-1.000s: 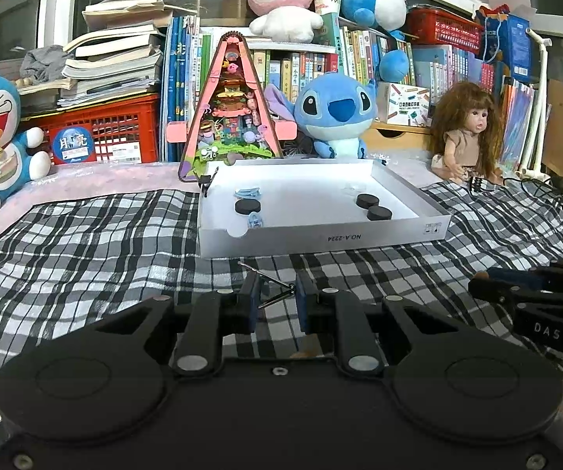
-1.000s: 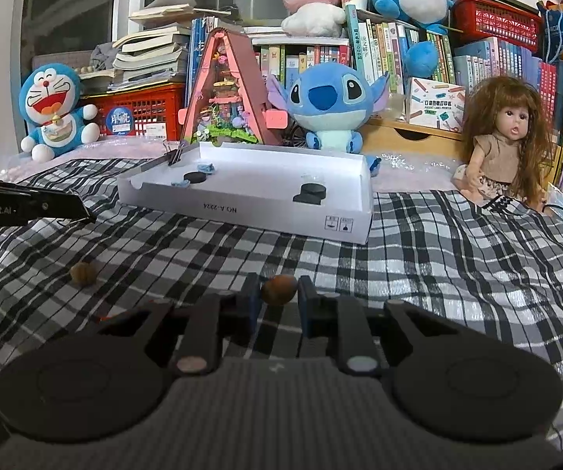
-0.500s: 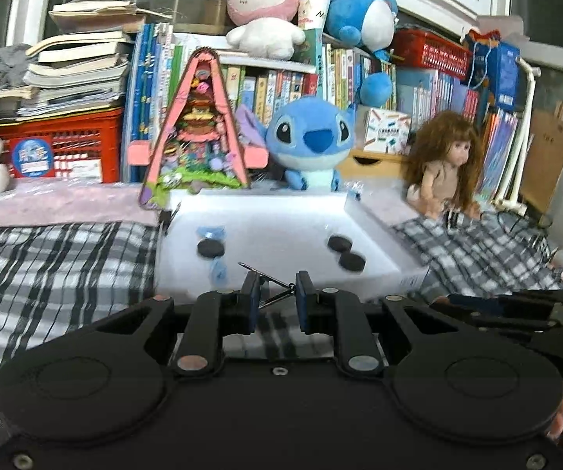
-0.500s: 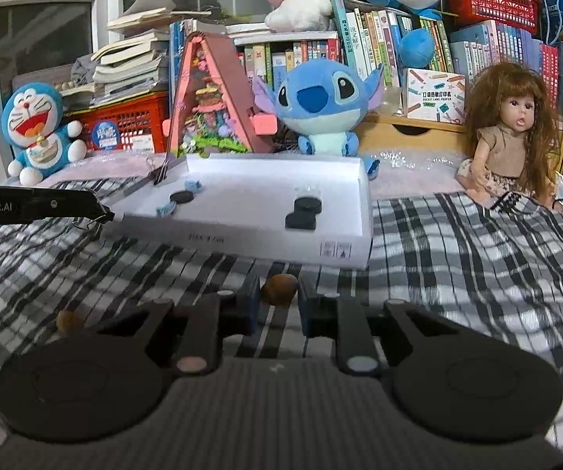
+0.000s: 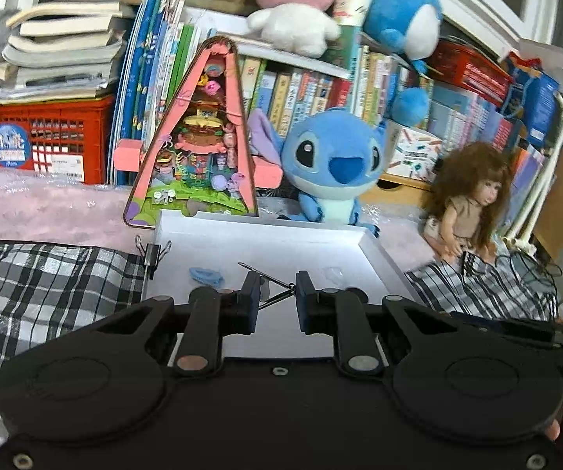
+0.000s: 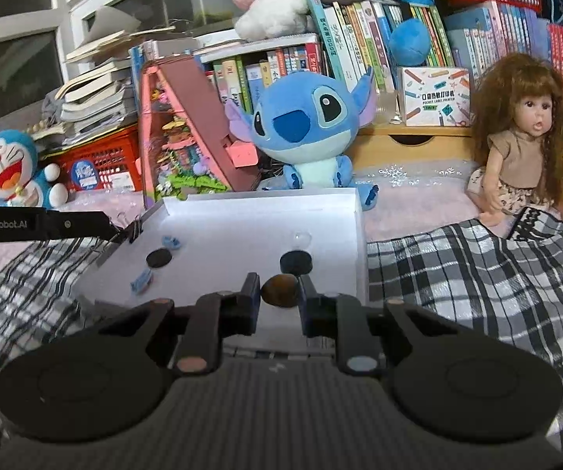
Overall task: Organize rigid objects
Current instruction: 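Carry the held clip and brown ball over the white tray, then lower the clip and brown ball toward the tray floor with both tools, then open the left tool to drop the clip while the right tool releases the ball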
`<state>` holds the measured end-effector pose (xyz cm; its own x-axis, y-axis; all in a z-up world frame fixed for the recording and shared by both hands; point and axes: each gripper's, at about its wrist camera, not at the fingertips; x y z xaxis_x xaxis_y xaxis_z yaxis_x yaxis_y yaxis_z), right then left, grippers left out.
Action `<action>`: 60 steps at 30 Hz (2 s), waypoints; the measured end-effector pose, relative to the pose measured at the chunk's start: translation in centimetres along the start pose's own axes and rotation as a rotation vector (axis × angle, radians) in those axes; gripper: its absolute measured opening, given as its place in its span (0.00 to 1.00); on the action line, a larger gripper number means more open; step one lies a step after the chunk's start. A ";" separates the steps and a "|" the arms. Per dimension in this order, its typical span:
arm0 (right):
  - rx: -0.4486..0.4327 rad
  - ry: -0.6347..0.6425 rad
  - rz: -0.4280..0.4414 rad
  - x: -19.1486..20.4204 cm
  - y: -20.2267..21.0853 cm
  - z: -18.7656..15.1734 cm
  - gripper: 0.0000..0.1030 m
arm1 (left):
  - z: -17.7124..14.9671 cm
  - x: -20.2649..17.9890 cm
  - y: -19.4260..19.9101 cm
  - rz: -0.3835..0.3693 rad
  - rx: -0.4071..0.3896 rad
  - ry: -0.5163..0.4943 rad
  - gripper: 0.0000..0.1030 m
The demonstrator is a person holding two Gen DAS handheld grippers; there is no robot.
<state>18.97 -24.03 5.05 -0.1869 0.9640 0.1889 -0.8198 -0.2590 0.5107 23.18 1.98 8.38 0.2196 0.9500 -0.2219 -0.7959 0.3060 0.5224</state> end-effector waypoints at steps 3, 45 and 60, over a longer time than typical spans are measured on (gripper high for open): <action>0.011 -0.033 0.008 -0.5 -1.2 1.2 0.24 | 1.2 0.8 -1.7 0.016 0.012 0.027 0.17; 0.221 -0.139 -0.072 -2.0 -18.8 6.8 0.24 | 2.0 3.5 -14.5 0.156 0.043 -0.029 0.17; 0.224 -0.153 -0.063 -2.1 -19.5 6.6 0.35 | 1.4 4.3 -15.3 0.167 0.093 0.016 0.19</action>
<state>38.89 -21.41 0.25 -0.0415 0.9629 0.2665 -0.6839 -0.2218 0.6951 37.05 1.44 0.59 0.0791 0.9872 -0.1384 -0.7650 0.1491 0.6266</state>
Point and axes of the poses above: each gripper's, at about its wrist camera, not at the fingertips, and y roughly against the way its jaws point, x to its left, z to its top, and after that the axes turned 2 degrees about -y, right-handed
